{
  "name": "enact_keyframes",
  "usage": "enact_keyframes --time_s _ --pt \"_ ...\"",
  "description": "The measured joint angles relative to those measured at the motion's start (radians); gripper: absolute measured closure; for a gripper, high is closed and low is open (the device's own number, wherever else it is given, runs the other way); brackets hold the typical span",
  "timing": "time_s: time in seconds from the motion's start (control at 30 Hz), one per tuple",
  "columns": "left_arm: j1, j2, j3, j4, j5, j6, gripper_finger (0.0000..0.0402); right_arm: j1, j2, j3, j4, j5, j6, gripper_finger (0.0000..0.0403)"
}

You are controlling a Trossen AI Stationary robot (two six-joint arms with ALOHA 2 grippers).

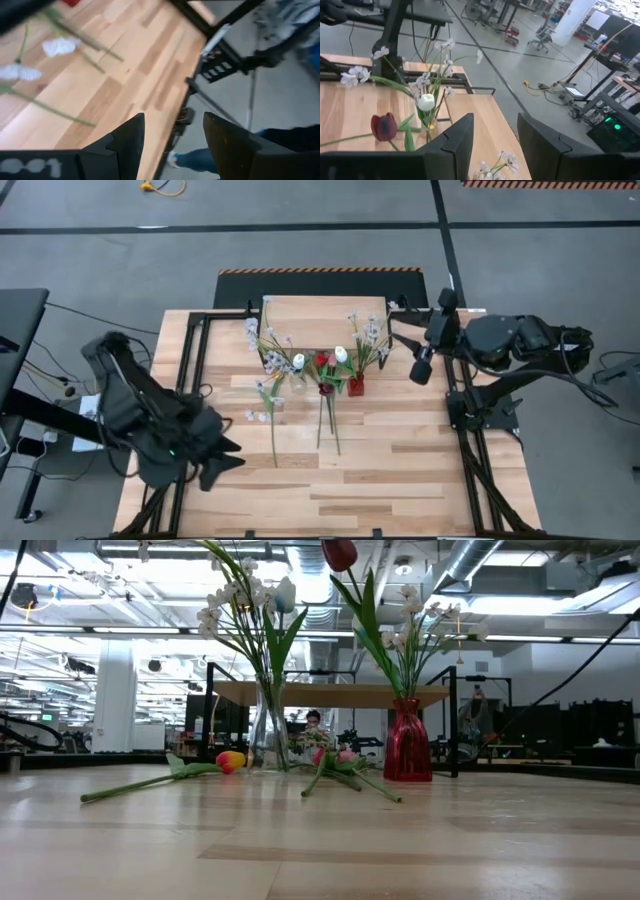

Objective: Pick and place flowers into a vace then onto a shelf
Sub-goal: Put the yellow flower into the transparent vase

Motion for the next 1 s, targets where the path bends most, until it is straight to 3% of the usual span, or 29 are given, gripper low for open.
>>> enact_keyframes --time_s 0.23,0.6,1.0 --pt "0.001 0.134 -0.001 -0.124 0.038 -0.244 0.021 -0.001 0.0 0.0 -0.058 0.001 0.0 0.0259" --pt "0.046 0.354 -0.001 -0.206 0.019 -0.628 0.021 -0.001 -0.002 0.0 -0.12 0.002 -0.001 0.0254" --pt "0.14 0.528 -0.001 -0.205 -0.007 -0.712 0.021 -0.001 -0.028 0.0 -0.12 0.003 -0.002 0.0255"
